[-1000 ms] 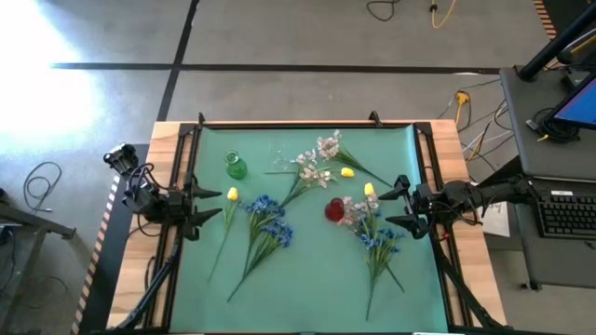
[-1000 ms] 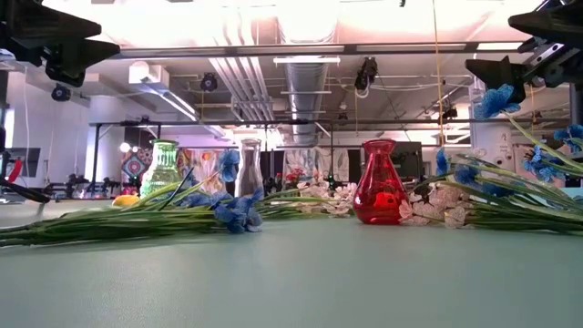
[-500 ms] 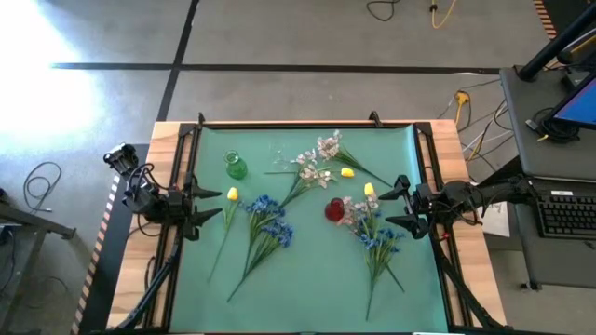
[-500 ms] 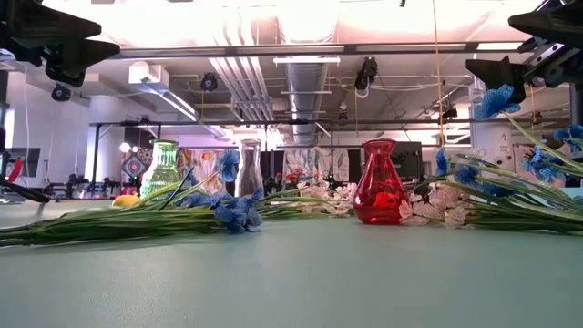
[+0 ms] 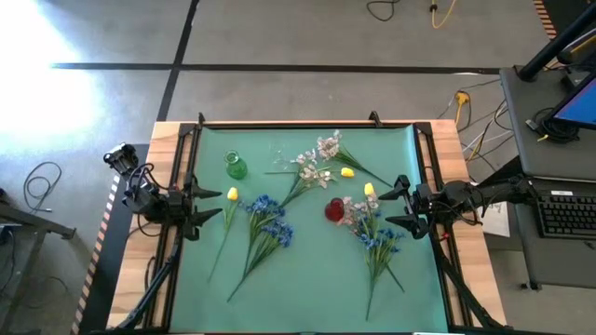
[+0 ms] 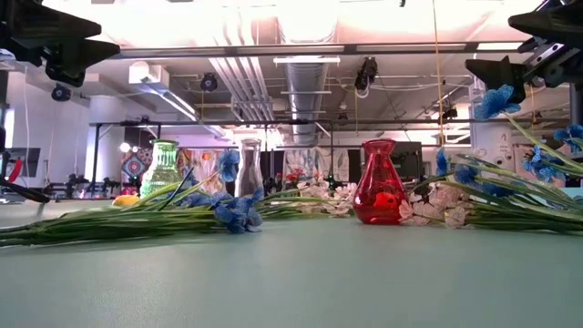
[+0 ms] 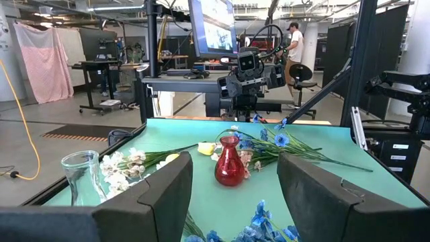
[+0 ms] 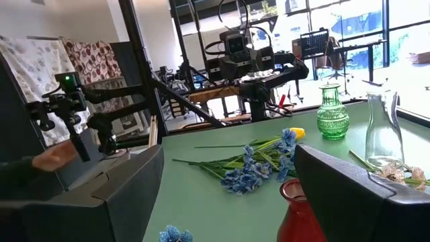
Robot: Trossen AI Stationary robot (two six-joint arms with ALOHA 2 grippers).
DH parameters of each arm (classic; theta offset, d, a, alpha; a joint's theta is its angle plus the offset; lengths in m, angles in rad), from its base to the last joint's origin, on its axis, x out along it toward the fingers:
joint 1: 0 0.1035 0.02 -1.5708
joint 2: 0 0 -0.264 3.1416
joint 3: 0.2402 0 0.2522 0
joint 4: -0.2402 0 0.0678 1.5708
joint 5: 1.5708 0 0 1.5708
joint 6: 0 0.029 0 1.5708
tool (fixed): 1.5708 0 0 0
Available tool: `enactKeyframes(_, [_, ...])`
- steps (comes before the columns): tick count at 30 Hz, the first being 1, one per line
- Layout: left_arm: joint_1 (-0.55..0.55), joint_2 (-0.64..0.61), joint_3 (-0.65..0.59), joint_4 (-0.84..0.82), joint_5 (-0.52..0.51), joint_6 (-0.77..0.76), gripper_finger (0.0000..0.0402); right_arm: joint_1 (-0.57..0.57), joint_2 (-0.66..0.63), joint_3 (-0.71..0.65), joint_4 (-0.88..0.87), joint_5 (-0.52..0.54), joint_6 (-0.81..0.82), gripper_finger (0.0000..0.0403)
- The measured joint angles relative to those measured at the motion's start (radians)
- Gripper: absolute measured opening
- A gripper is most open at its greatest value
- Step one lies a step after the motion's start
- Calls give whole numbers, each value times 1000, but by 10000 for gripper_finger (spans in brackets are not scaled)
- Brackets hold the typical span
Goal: Sort flowers into vase by color
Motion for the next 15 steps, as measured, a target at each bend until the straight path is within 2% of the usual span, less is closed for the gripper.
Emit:
enactKeyframes(5, [0, 0, 0, 7, 0, 1, 206, 0, 0, 0, 0, 0, 0, 325])
enactKeyframes(7, [0, 1, -2, 96, 2, -83, 206, 0, 0, 0, 1, 0, 5, 325])
enactKeyframes(9, [0, 0, -1, 215, 0, -174, 206, 0, 0, 0, 3, -1, 105, 325])
enactKeyframes(11, [0, 0, -1, 318, 0, -189, 206, 0, 0, 0, 25, 2, 301, 325])
enactKeyframes(15, [0, 0, -1, 437, 0, -183, 206, -2, 3, 4, 63, 106, 400, 325])
